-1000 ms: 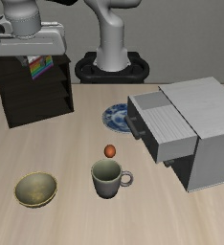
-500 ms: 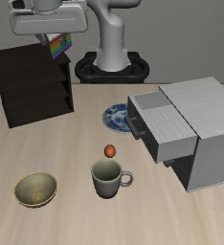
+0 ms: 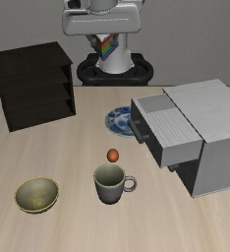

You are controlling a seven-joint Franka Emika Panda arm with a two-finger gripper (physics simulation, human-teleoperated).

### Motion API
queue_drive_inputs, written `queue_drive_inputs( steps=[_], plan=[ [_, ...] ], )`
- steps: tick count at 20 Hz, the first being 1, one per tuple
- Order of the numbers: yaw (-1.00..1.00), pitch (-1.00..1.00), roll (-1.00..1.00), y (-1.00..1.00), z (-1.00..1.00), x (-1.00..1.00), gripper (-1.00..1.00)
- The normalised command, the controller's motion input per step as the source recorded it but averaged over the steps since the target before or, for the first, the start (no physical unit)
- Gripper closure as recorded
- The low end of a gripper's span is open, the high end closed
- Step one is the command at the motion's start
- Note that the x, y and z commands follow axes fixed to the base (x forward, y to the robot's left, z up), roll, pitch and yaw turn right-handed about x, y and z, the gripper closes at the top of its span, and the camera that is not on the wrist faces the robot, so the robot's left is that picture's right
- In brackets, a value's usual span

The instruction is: Pick up the cake and place it on the top of the cabinet

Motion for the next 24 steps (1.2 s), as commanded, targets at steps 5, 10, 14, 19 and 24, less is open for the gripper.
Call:
queue_drive_inputs(
  steps=[5,10,14,19,24],
  plan=[
    [0.0,0.0,0.0,1.0,0.0,0.0,1.0],
    [0.0,0.0,0.0,1.0,0.0,0.0,1.0],
    [0.0,0.0,0.0,1.0,0.0,0.0,1.0],
    [0.0,0.0,0.0,0.4,0.0,0.6,1.0],
    [0.0,0.0,0.0,0.0,0.0,1.0,1.0]
  ],
)
